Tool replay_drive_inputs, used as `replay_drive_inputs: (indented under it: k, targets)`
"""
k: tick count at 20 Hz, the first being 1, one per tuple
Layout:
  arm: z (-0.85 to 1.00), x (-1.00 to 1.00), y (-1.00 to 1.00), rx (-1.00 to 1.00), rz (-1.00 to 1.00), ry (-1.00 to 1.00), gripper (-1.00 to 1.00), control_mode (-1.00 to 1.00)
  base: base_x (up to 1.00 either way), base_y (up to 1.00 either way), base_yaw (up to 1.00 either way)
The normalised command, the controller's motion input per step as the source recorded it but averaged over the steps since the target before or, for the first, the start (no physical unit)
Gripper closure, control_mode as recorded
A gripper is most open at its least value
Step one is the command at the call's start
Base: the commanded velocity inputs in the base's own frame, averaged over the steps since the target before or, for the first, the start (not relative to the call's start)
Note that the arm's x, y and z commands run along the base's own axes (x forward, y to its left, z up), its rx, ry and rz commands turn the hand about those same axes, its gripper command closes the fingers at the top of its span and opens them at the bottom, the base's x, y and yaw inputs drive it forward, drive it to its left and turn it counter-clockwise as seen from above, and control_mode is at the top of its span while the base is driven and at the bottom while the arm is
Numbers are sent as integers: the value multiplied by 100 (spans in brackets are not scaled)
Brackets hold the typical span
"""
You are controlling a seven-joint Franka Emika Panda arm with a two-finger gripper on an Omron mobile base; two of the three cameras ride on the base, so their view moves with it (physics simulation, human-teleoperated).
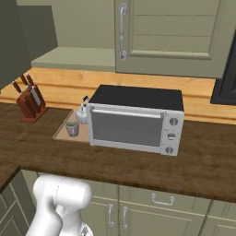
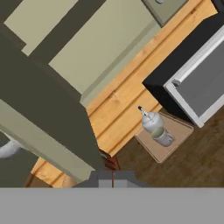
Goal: Pick the kettle from the counter and place it on the tray. Then pick the mug from the cabinet and place it on the tray. Then close the cabinet doors.
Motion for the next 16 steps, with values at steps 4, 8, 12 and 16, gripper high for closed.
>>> replay_drive_inputs:
  k: [4,8,12,16]
  targets:
    - [-25,13,52,0,0,-2,100,-100,0,0,0]
    - [-14,32,50,0,0,-5,100,-100,0,0,0]
    - [-1,46,51,1,0,-6,100,-100,0,0,0]
    - [0,56,43,2,-1,-7,100,-100,0,0,0]
